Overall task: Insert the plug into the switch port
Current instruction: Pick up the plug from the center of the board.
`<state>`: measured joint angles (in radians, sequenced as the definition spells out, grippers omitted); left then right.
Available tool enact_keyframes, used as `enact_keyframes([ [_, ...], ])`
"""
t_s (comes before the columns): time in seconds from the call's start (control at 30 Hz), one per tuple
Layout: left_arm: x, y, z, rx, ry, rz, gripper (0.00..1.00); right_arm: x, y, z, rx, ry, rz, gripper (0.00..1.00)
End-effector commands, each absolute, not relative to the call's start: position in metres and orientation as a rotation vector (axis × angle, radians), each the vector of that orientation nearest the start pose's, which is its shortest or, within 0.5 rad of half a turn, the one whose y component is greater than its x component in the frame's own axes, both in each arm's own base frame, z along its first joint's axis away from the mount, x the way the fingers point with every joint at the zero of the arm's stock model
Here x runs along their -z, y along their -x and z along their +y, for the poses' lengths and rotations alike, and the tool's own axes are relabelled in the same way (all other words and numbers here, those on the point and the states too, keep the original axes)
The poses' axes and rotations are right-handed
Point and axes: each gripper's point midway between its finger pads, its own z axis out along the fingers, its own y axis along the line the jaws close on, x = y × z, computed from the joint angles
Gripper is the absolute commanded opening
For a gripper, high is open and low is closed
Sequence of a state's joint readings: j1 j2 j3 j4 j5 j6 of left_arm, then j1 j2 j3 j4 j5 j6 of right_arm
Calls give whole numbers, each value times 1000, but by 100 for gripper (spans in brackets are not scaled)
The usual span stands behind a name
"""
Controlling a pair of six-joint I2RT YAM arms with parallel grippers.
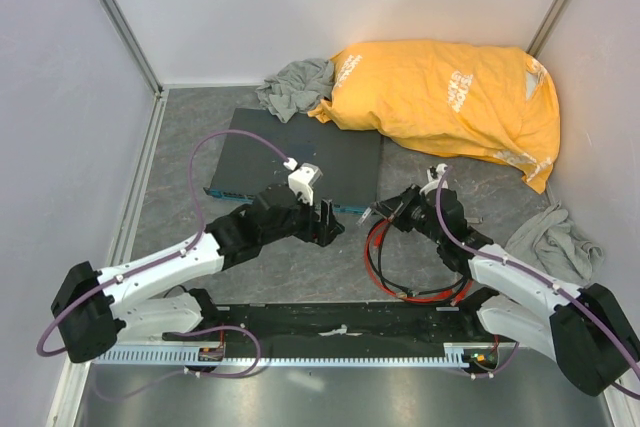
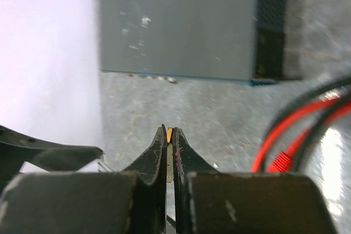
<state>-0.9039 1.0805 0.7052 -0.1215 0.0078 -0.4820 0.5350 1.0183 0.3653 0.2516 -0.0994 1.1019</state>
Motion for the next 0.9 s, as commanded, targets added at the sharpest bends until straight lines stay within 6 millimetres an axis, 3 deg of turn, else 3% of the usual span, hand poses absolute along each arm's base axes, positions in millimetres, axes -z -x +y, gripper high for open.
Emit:
enact_keyframes([
  [0.0,-196,-223,-300,785,-373,1982,76,-166,-266,228,-1251,-436,1912,1],
  [0.17,-195,-218,-318,741,-438,1970,75,-171,-261,227,-1281,-428,1884,1],
  [0.33,-202,-226,-333,741,-414,1909,73,-184,-255,230,-1364,-398,1812,1],
  [0.47,-207,-235,-339,736,-385,1879,68,-182,-251,232,-1403,-397,1808,1],
  [0.87,-189,-236,-358,740,-458,1921,52,-191,-247,235,-1445,-365,1774,1],
])
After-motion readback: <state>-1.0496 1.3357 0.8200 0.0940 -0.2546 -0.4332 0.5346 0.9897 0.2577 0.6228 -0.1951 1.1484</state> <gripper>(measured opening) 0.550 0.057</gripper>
